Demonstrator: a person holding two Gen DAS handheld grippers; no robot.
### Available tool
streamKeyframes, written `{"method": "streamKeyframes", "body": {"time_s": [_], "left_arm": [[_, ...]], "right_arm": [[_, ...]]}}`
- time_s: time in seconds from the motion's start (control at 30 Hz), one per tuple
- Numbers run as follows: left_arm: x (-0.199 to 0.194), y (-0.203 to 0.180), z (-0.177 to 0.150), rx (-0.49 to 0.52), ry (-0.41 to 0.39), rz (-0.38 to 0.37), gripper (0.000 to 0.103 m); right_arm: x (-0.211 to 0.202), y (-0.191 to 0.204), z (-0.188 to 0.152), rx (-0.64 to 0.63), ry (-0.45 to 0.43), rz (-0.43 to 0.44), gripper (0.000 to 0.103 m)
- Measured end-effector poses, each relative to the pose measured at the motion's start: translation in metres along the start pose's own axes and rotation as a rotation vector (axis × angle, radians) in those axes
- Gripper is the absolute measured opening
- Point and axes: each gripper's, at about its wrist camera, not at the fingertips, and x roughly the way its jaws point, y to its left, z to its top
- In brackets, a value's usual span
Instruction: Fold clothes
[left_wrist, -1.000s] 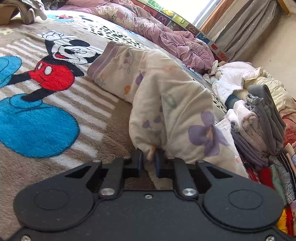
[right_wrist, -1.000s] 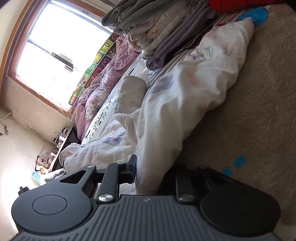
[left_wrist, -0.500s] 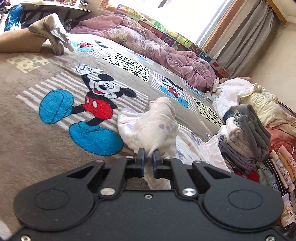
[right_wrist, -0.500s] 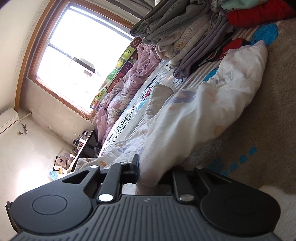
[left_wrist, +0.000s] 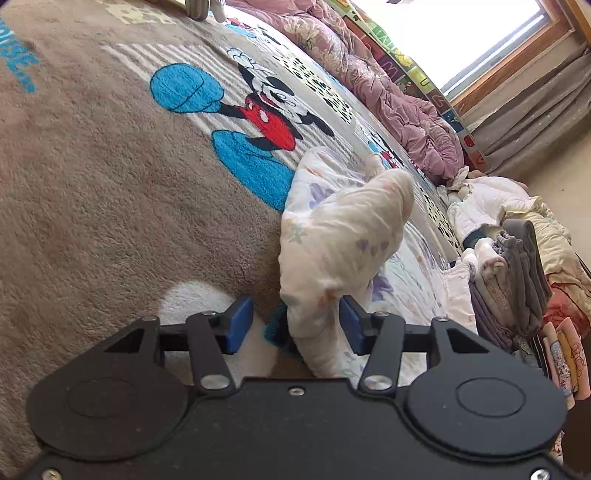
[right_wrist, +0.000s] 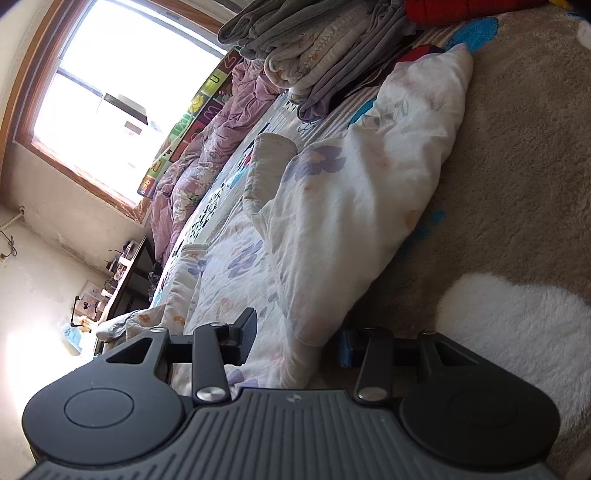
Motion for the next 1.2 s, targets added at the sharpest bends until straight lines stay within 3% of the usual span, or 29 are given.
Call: {"method": "streamKeyframes", "body": {"time_s": [0.07, 0.1, 0.13, 0.17, 0.23, 0.4, 0.53, 0.67, 0.8, 0.87, 1.0, 1.07, 1.2], "left_arm": [[0.008, -0.004, 0.003, 0.017, -0.010, 0.001, 0.049], [0.013, -0.007, 0.004, 0.033, -0.011, 0.008, 0.043], [0.017, -0.009, 0.006, 0.049, -0.013, 0.016, 0.019], [0.020, -0.011, 0.008, 0.058, -0.008, 0.022, 0.014], [0.011, -0.011, 0.013, 0.048, -0.037, 0.029, 0.009], [-0.036, 0.002, 0.016, 0.021, -0.125, 0.071, 0.009], [-0.071, 0.024, 0.002, -0.022, -0.121, 0.111, 0.009], [-0.070, 0.026, -0.019, -0.018, -0.056, 0.120, 0.009], [-0.061, 0.024, -0.026, -0.019, -0.015, 0.131, 0.021], [-0.065, 0.026, -0.022, -0.040, -0.015, 0.131, 0.027], [-0.080, 0.029, -0.016, -0.052, -0.053, 0.146, 0.045], [-0.087, 0.033, -0.014, -0.069, -0.072, 0.149, 0.047], [-0.099, 0.038, -0.009, -0.110, -0.106, 0.142, 0.049]], "right_arm": [[0.004, 0.002, 0.000, -0.035, -0.007, -0.003, 0.041], [0.006, 0.002, 0.000, -0.052, -0.013, -0.005, 0.039], [0.010, 0.001, 0.002, -0.063, -0.015, -0.006, 0.031], [0.014, 0.000, 0.004, -0.072, -0.016, -0.008, 0.023], [0.023, -0.002, 0.009, -0.089, -0.017, -0.011, 0.017], [0.039, 0.016, 0.005, -0.195, 0.057, 0.044, 0.017], [0.032, 0.024, -0.009, -0.181, 0.110, 0.083, 0.017], [0.005, 0.020, -0.015, -0.111, 0.100, 0.038, 0.015], [-0.019, 0.013, -0.015, -0.089, 0.091, 0.000, 0.015], [-0.024, 0.013, -0.020, -0.099, 0.095, -0.025, 0.020], [-0.041, 0.019, -0.024, -0.121, 0.032, -0.079, 0.034], [-0.054, 0.022, -0.023, -0.150, -0.026, -0.113, 0.041], [-0.079, 0.026, -0.018, -0.205, -0.145, -0.158, 0.044]]}}
